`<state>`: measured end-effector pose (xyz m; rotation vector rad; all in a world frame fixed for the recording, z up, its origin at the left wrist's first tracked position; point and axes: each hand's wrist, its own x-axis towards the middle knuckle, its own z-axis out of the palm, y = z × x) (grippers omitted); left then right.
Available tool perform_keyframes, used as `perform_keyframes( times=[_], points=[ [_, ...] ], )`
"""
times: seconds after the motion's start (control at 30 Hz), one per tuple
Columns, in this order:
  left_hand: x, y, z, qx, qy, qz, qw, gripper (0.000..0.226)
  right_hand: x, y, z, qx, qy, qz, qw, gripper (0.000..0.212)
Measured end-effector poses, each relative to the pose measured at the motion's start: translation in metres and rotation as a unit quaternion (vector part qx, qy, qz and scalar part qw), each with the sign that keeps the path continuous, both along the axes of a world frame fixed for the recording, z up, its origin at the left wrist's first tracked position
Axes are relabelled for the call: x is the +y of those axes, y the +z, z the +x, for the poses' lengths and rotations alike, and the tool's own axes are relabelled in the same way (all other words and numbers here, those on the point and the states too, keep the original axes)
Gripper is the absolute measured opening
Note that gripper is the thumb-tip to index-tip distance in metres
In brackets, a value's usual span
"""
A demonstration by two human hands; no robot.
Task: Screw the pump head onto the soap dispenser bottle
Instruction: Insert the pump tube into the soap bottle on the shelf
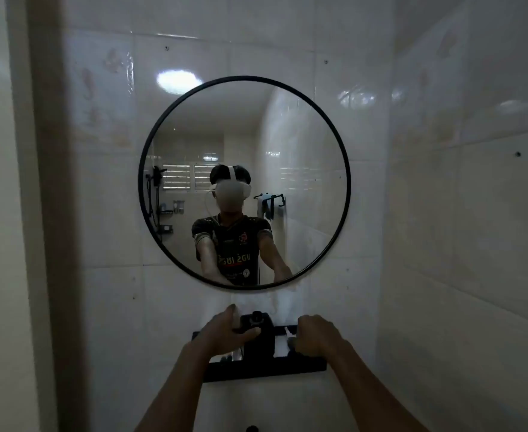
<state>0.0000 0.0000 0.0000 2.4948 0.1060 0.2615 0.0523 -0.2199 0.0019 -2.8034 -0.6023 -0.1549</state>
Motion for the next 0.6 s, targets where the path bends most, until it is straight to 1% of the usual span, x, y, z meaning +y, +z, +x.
perform_keyframes(
  times=[0.03,0.07,0.17,0.23,0.3,0.33,0.47,0.6],
  points=[
    [-0.002,-0.003,0.002,-0.006,-0.002,-0.032,0.999,0.094,0.001,-0.003,0.002,-0.009,-0.001,-0.011,1.0,0.034],
    [-0.004,-0.005,0.003,-0.006,-0.003,-0.068,0.998,0.097,0.003,-0.003,0.001,-0.025,-0.011,-0.019,0.999,0.036],
    [-0.008,-0.013,0.007,0.01,-0.003,-0.137,0.991,0.111,0.005,-0.006,-0.001,-0.052,-0.014,-0.024,0.998,0.028],
    [-0.011,-0.017,0.008,0.012,0.004,-0.147,0.989,0.11,0.006,-0.01,0.0,-0.059,-0.017,-0.028,0.998,0.033],
    [-0.012,-0.02,0.01,0.009,0.006,-0.148,0.989,0.104,0.007,-0.014,0.001,-0.066,-0.02,-0.03,0.997,0.044],
    [-0.011,-0.021,0.011,0.009,0.007,-0.154,0.988,0.101,0.008,-0.016,0.003,-0.069,-0.02,-0.027,0.997,0.046],
    [-0.006,-0.017,0.013,0.009,0.002,-0.163,0.987,0.09,0.009,-0.015,0.006,-0.083,-0.033,0.009,0.996,0.046],
    [-0.004,-0.012,0.011,0.004,0.006,-0.13,0.991,0.075,-0.001,-0.001,0.009,-0.084,-0.05,0.038,0.995,0.044]
  ],
)
